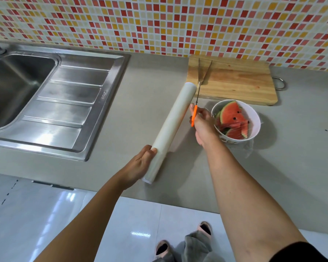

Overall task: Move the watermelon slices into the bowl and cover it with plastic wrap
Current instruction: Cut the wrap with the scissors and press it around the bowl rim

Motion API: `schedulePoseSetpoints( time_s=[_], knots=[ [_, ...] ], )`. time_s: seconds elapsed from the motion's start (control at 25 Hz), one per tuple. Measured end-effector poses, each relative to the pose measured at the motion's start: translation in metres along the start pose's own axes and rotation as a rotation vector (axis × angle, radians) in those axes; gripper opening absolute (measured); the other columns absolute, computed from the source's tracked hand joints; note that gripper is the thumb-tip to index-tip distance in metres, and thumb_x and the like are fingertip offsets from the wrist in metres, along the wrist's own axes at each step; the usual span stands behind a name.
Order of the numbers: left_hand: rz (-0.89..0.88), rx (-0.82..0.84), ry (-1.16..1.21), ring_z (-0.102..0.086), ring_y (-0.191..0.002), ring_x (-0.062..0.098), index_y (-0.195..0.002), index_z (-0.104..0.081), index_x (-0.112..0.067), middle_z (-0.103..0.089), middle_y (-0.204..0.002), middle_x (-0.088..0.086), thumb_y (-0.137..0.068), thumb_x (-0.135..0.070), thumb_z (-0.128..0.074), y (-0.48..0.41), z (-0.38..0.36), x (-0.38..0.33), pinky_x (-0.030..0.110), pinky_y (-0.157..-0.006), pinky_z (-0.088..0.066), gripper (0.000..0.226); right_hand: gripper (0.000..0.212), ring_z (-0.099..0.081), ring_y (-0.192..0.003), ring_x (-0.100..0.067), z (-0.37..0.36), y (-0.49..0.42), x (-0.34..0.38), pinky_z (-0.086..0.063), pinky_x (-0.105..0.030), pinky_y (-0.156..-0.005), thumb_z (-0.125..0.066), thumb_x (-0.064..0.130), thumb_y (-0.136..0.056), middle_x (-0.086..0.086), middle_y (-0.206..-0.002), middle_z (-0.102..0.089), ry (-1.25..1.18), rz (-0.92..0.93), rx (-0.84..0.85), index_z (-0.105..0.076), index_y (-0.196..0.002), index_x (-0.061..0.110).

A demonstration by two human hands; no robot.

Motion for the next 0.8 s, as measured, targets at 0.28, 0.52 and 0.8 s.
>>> schedulePoseSetpoints(
  time_s=[0.28, 0.52, 0.8],
  knots=[
    [0.037, -0.06, 0.02, -0.046, -0.077, 0.017, -0.091, -0.043, -0.023, -0.044, -0.083, 0.0, -0.093, -0.054, -0.027, 0.007, 0.018, 0.014, 0.031, -0.069, -0.039, 0.034, 0.023, -0.051, -0.073, -0.015, 0.0, 0.005, 0.004, -0.038, -0.027, -0.072, -0.062, 0.047, -0.08, 0.002, -0.076, -0.057, 0.148, 0.013, -0.032, -0.052, -0.087, 0.028],
    [0.13, -0.445, -0.132, -0.052, -0.068, 0.02, -0.098, -0.04, -0.011, -0.052, -0.08, 0.009, -0.096, -0.044, -0.038, -0.032, 0.05, -0.011, 0.026, -0.041, -0.041, 0.033, 0.025, -0.06, -0.096, -0.031, -0.021, 0.034, -0.001, -0.043, -0.034, -0.08, -0.049, 0.038, -0.089, -0.008, -0.097, -0.067, 0.667, 0.111, 0.056, -0.059, -0.103, 0.019],
    [0.227, -0.555, -0.468, -0.052, -0.101, 0.044, -0.114, -0.039, 0.003, -0.053, -0.11, 0.028, -0.098, -0.032, -0.035, -0.055, 0.038, -0.024, 0.043, -0.083, -0.038, 0.039, 0.028, -0.054, -0.102, -0.037, -0.026, 0.056, 0.003, -0.041, -0.038, -0.079, -0.048, 0.024, -0.09, -0.021, -0.108, -0.058, 1.146, 0.27, -0.052, -0.054, -0.11, 0.005]
  ],
)
Point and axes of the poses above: each hand's wrist, its own y-axis away from the middle knuckle, its own z-axis out of the back of the hand, x = y × z, the point moved 7 cm from there along -y, towards the middle knuckle
